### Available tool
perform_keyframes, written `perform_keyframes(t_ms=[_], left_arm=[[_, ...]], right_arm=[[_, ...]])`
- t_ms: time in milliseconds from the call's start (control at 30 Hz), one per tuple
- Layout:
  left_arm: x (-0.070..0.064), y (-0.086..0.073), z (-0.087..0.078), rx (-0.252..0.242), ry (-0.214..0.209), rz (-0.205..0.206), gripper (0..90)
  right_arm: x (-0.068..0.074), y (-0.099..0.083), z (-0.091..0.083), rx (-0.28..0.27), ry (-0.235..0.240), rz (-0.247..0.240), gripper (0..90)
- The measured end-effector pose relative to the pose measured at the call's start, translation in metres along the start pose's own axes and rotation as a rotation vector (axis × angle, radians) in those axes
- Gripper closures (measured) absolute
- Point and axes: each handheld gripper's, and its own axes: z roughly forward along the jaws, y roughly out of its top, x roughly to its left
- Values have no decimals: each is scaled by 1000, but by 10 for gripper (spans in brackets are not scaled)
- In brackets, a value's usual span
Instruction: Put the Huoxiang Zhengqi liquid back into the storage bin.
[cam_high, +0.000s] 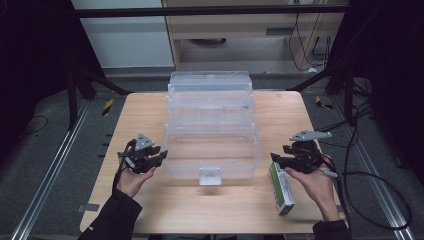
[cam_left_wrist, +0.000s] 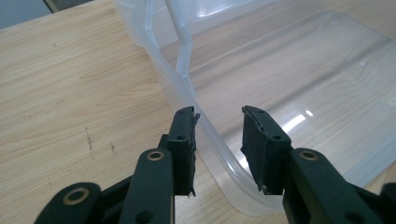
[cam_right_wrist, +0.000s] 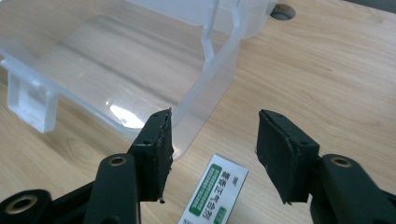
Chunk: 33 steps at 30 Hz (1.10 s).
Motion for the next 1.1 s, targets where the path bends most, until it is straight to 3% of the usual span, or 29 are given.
perform_keyframes(t_ms=[267,700,1100], left_arm=[[0,0,0,1,-2,0,636],[-1,2,-1,14,15,13,632],[0,2,-2,9,14,13,628]], right_arm=[[8,-1,-8,45,-4,-16,436],[12,-5,-21,143,-14,15,437],[17,-9,-16,232,-15,19,442]])
